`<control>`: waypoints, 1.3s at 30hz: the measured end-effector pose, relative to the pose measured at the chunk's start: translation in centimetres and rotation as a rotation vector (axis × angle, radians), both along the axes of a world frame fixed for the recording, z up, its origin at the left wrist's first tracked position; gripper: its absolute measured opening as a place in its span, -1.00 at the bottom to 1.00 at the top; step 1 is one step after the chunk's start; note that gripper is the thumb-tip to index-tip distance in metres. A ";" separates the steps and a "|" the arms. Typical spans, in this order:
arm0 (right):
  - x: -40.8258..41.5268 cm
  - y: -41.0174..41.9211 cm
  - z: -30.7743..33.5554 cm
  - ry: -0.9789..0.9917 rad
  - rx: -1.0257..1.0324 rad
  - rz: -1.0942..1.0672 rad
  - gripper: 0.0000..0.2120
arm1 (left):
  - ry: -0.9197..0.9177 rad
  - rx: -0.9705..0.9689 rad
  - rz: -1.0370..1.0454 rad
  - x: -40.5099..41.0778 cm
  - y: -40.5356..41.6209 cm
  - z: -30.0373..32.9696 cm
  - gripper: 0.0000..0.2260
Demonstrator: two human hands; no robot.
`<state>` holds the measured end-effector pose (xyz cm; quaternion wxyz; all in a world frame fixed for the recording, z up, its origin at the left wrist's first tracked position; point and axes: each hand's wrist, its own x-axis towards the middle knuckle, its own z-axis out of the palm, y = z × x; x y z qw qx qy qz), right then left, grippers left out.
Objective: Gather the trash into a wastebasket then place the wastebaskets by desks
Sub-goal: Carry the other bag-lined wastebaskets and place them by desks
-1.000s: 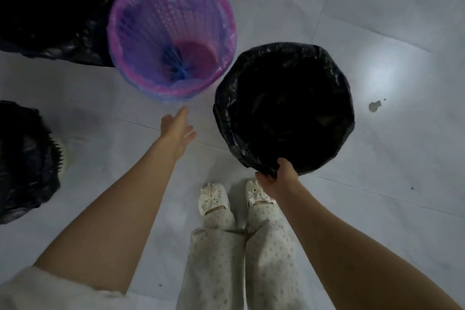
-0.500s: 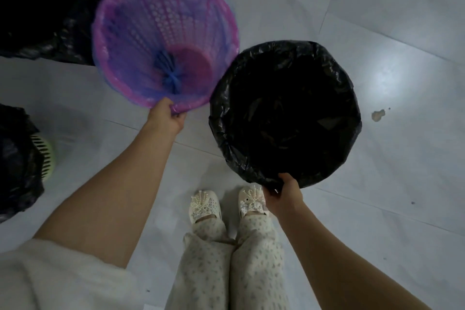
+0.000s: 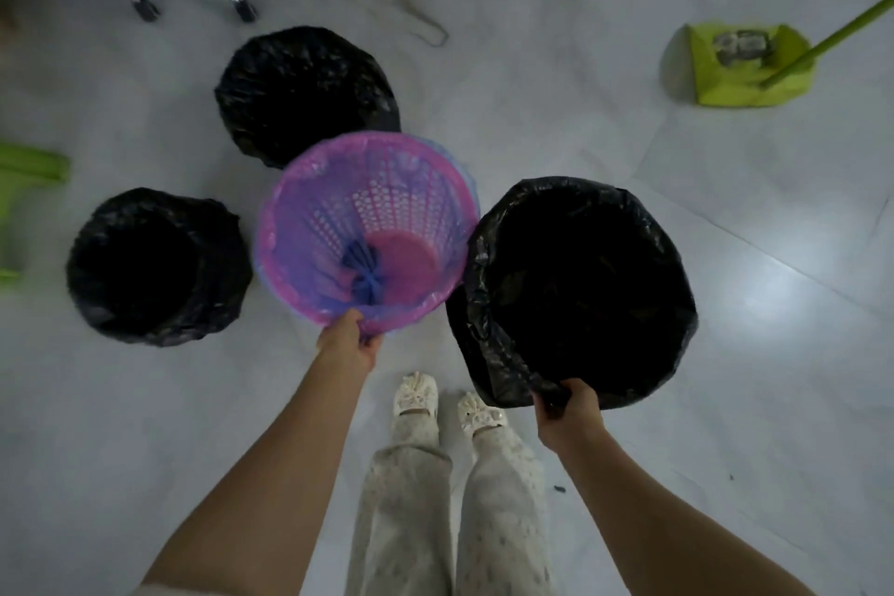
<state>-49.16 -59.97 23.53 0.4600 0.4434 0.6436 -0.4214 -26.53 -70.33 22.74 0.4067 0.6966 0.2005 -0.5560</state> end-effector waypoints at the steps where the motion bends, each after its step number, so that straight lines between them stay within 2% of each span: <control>1: -0.1 0.0 0.9 0.006 0.000 0.093 -0.58 | -0.003 -0.004 0.007 0.3 0.9 1.4 -0.81; 5: 1.5 -0.4 7.6 -0.057 -0.071 0.312 -0.56 | -0.057 -0.056 0.135 3.7 5.9 9.2 -0.68; 7: 2.7 -0.4 10.1 -0.059 -0.143 0.435 -0.59 | -0.086 -0.056 0.209 6.0 9.0 12.6 -0.72; 9: 4.7 -0.2 13.1 -0.060 -0.197 0.550 -0.62 | -0.111 -0.086 0.320 8.4 12.6 16.1 -0.91; 12: 8.1 0.9 16.0 -0.087 -0.272 0.726 -0.64 | -0.163 -0.119 0.439 11.3 17.6 19.7 -0.82; 17: 16.0 4.1 19.5 -0.103 -0.356 0.980 -0.55 | -0.235 -0.230 0.679 16.9 28.0 25.2 -0.81; 20: 21.3 6.7 21.1 -0.104 -0.402 1.091 -0.54 | -0.283 -0.267 0.803 19.7 34.1 27.1 -0.87; 26: 33.0 13.7 22.7 -0.166 -0.452 1.383 -0.52 | -0.384 -0.246 1.029 24.5 47.3 30.7 -0.64; 29: 39.2 16.6 23.2 -0.185 -0.467 1.503 -0.52 | -0.433 -0.168 1.086 27.7 52.5 31.7 -0.75; 33: 46.7 18.5 24.5 -0.164 -0.492 1.632 -0.54 | -0.447 -0.063 1.117 32.2 56.4 31.9 -0.84; 36: 54.6 18.6 24.9 -0.182 -0.541 1.730 -0.55 | -0.445 -0.064 1.118 38.1 58.1 31.8 -0.92; 39: 62.2 18.3 25.3 -0.217 -0.561 1.757 -0.57 | -0.422 -0.120 1.185 44.5 58.5 31.4 -0.85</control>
